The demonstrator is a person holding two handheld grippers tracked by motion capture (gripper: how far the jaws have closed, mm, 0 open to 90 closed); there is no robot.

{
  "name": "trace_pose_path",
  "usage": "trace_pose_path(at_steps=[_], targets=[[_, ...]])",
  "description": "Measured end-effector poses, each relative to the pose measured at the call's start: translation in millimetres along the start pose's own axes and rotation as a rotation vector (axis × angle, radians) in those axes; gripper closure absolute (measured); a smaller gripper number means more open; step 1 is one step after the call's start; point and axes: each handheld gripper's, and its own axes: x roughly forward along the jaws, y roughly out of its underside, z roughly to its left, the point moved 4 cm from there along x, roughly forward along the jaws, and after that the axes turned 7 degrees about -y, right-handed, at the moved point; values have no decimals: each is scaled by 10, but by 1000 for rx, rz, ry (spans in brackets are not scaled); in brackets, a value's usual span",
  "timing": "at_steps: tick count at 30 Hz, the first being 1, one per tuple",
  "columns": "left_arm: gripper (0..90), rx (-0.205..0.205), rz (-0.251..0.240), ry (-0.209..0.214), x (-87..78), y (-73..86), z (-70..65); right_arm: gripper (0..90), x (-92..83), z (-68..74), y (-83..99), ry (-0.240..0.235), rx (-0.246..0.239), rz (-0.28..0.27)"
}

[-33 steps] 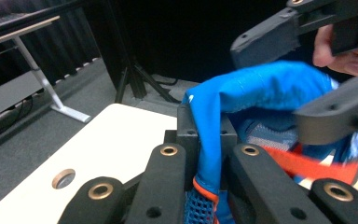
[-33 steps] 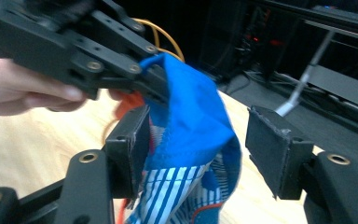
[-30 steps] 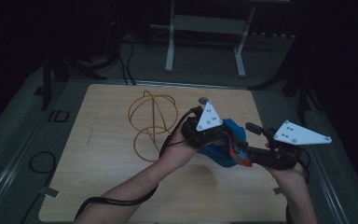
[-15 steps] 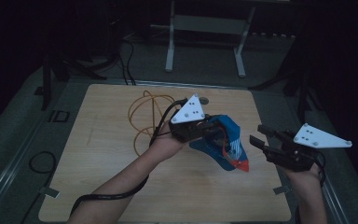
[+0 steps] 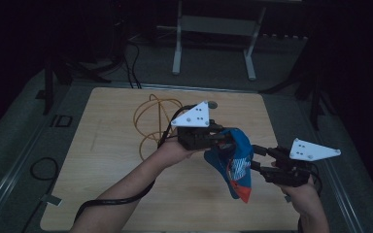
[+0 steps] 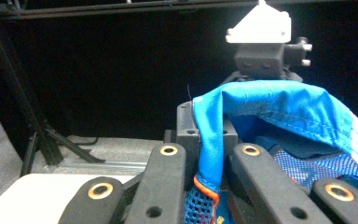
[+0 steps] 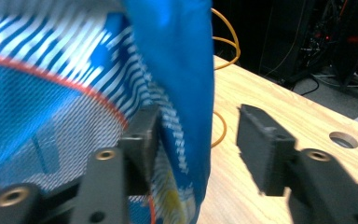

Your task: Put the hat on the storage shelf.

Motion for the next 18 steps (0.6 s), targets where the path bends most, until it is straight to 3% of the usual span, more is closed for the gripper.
trace_pose_path(at_steps=[2,5,6,18], targets=[[871,2,9,-4,26,15,-6,606,30,-27,0,0,0,-4],[869,-14,25,-29,43,47,24,869,41,-57,-11,11,9,-17],[869,-21,29,-34,36,60,40,893,35,-72,-16,24,13,-18],[821,7,99,-78,-75,153,37,898,-116,-135,-187,89,6,-66]])
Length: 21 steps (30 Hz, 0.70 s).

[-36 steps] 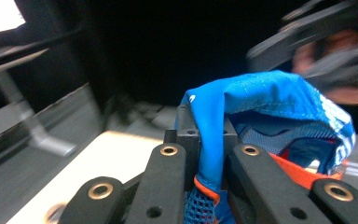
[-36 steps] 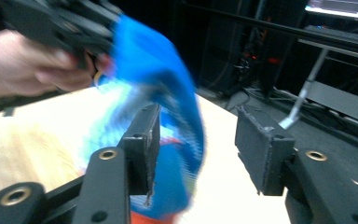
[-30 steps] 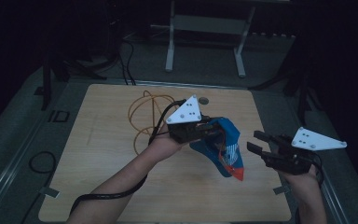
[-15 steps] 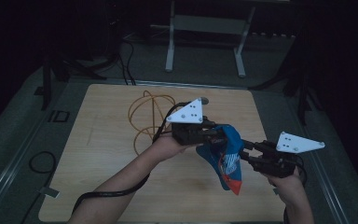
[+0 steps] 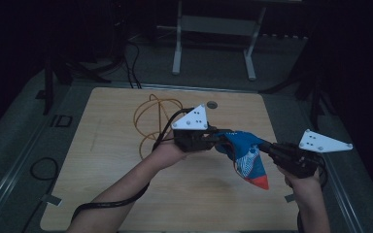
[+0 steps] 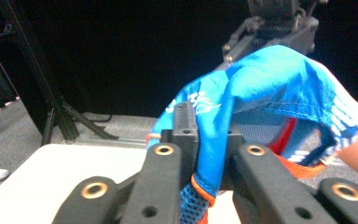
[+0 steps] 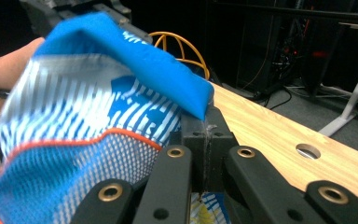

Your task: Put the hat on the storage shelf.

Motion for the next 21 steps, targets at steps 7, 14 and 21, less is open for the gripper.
trace_pose_path(at_steps=[7,14,21], targets=[[597,6,23,-33,-149,4,-15,898,19,-35,-90,24,9,-2],[462,13,33,-117,-406,-20,-42,898,31,-54,-240,44,-11,-14],[415,6,40,-220,-740,67,35,898,98,-84,-406,57,-28,-34]])
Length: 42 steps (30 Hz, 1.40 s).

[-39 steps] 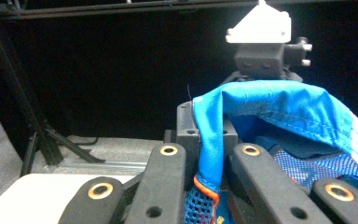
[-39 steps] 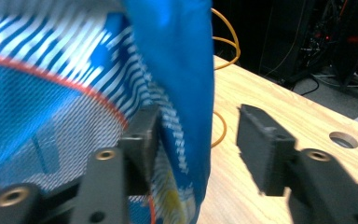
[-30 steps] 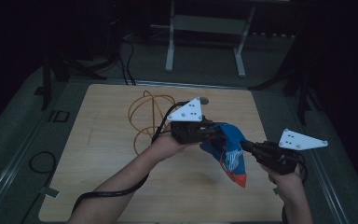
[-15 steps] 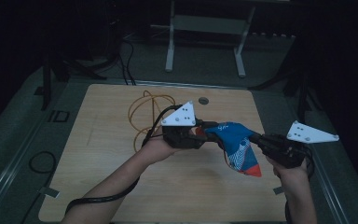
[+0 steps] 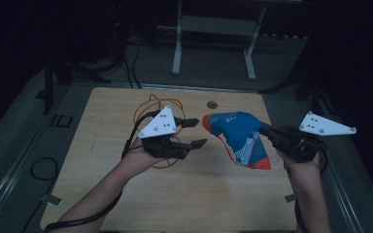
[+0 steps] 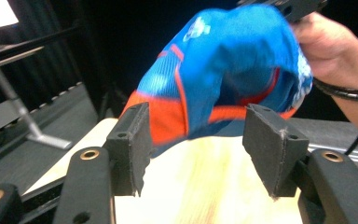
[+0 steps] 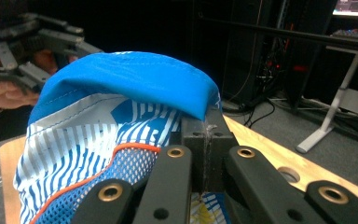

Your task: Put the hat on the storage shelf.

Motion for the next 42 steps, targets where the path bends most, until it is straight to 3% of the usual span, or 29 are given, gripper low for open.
trace_pose_path(at_steps=[8,13,14,17,20,23,25,27,28,29,30,32,33,34,35,36,37,38,40,42], targets=[[297,-10,39,-137,-308,249,130,898,258,-17,-210,5,-17,0],[228,-54,35,-197,-503,400,246,898,482,-40,-325,8,-25,0],[167,-57,29,-197,-540,433,265,898,514,-42,-341,7,-23,-2],[91,-76,12,-241,-639,540,328,898,648,-64,-407,3,-8,-7],[31,-91,2,-311,-727,685,391,898,783,-67,-475,0,-9,-7],[23,-114,4,-360,-805,863,446,898,927,-69,-534,2,-12,-2],[23,-110,11,-404,-854,987,468,898,1008,-71,-561,-1,-6,1],[23,-115,18,-415,-877,1049,478,898,1055,-70,-574,-4,-8,4],[23,-116,31,-458,-930,1174,499,898,1102,-66,-586,-7,-4,4],[23,-116,36,-463,-945,1205,506,898,1196,-58,-612,-13,-2,8],[24,-142,47,-482,-1000,1334,530,898,1280,-44,-640,-14,-1,12],[23,-157,48,-492,-1028,1400,539,898,1316,-37,-653,-17,-3,14],[23,-168,55,-509,-1061,1488,552,898,1425,-2,-698,-21,-12,20],[23,-175,60,-521,-1079,1543,557,898,1425,-2,-698,-21,-12,20],[23,-185,71,-563,-1125,1695,565,898,1527,38,-742,-31,-18,23],[23,-176,79,-590,-1145,1771,566,898,1566,53,-758,-29,-22,24],[24,-176,79,-590,-1145,1771,566,898,1566,53,-758,-29,-22,24],[23,-175,92,-622,-1179,1924,559,898,1691,112,-797,-46,-26,30],[23,-183,96,-632,-1195,2000,556,898,1796,177,-814,-61,-31,37],[24,-226,121,-647,-1231,2163,548,898,1858,218,-818,-72,-33,41]])
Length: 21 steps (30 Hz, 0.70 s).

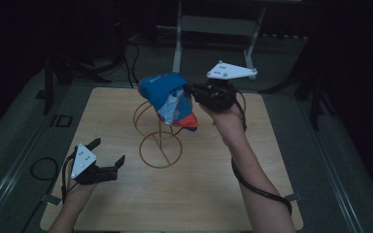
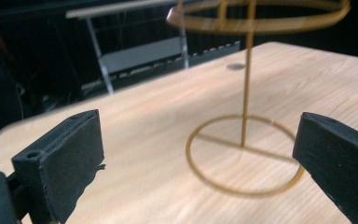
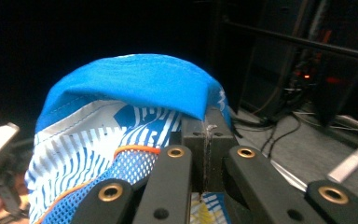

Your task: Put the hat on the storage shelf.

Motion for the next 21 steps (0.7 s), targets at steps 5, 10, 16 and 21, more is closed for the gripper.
trace_pose_path(at_steps=[5,10,16,21], targets=[[24,-61,30,-37,-47,246,86,897,333,171,39,-29,-32,63],[24,-111,37,-69,-107,401,164,897,579,237,154,-65,-29,116],[24,-117,47,-82,-106,464,172,898,700,258,248,-92,-19,139],[24,-132,47,-85,-90,490,187,897,758,238,336,-93,-3,159]])
